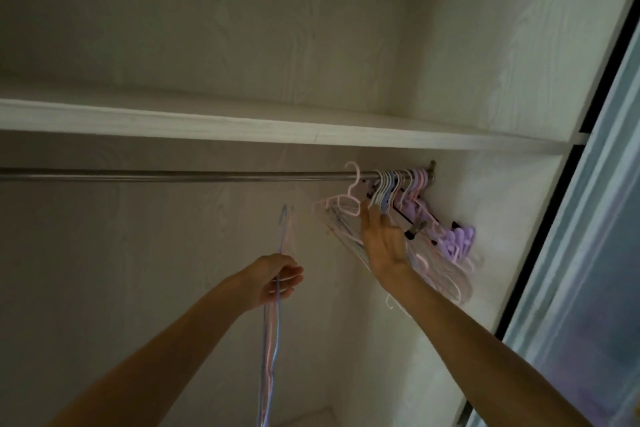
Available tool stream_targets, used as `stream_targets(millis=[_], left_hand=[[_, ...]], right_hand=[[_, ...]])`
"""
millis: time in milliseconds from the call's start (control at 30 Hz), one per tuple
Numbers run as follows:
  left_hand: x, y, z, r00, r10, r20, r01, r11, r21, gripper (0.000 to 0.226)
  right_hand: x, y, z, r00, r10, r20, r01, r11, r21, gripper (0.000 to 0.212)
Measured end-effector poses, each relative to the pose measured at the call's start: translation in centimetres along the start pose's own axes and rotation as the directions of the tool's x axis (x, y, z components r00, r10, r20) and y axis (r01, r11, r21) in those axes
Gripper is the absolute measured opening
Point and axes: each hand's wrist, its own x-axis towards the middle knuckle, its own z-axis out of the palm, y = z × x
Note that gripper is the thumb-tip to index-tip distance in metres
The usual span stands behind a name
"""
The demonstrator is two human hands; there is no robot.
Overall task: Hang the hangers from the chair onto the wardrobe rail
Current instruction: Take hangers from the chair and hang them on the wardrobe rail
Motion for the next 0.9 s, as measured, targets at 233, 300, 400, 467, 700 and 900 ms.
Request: stream_targets(millis=[233, 300, 400, 467, 700, 900], left_hand=[[1.5, 0.8, -0.5, 1.000, -0.007, 0.009, 0.007, 1.000, -0.014, 0.019], [1.9, 1.2, -0.7, 1.000, -0.011, 0.021, 0.012, 0.999, -0.029, 0.019], [2.3, 1.6, -0.9, 0.999, -0.017, 0.043, 0.018, 1.000, -0.024, 0.017], [2.7, 2.0, -1.0, 0.999, -0.016, 0.046, 0.017, 1.000, -0.020, 0.016], [4.2, 2.9, -1.2, 0.999, -0.014, 0.035, 0.016, 0.999, -0.037, 0.021], [5.3, 2.9, -1.3, 0.999, -0.031, 0.037, 0.031, 0.999, -0.013, 0.021]], right_hand=[[0.9, -0.8, 0.7, 0.962, -0.191, 0.196, 0.122, 0.941, 0.316, 0.076], [2.0, -0.3, -0.2, 0.956, -0.235, 0.177, 0.146, 0.902, 0.407, 0.066], [4.9, 1.0, -1.8, 0.985, -0.070, -0.161, 0.134, 0.891, 0.434, 0.046], [7.1, 1.2, -2.5, 0.972, -0.053, -0.228, 0.157, 0.870, 0.468, 0.053], [11.4, 1.8, 0.8, 0.925, -0.303, -0.230, 0.366, 0.872, 0.324, 0.052], [12.2, 4.7, 2.5, 0.908, -0.310, -0.284, 0.382, 0.890, 0.250, 0.054]])
